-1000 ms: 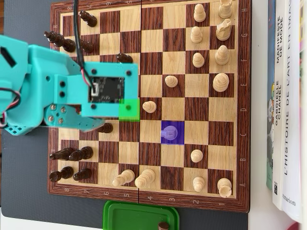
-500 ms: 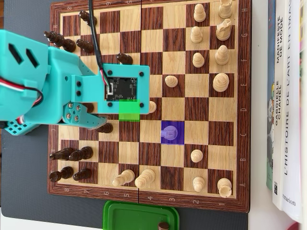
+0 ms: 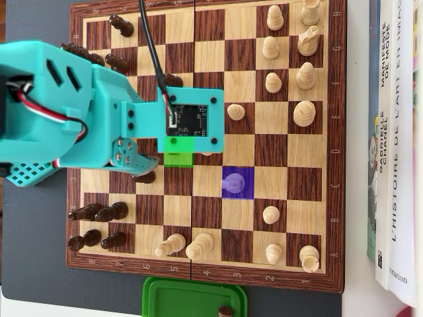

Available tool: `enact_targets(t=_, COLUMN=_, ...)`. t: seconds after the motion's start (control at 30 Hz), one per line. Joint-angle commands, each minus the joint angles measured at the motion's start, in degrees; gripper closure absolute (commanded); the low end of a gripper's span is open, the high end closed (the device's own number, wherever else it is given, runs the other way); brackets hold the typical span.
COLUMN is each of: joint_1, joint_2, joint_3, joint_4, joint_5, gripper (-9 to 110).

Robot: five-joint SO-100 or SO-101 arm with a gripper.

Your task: Play chess

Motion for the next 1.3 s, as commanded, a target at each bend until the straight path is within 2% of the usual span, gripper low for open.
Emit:
enact_targets(t=0.0, joint_1=0.4, joint_2=-0.8, joint_3=-3.0, joint_4=-0.6, joint_5=-0.2, gripper=83)
enact_targets(t=0.6, joint_1=2.0, joint_2=-9.3, joint_3=-5.6, joint_4=-2.6, joint_5=-0.4, gripper=83)
enact_targets(t=1.27, joint_1=3.5, joint_2=-9.5, joint_3=-5.0, joint_4=-2.2, joint_5=-2.1, gripper=84)
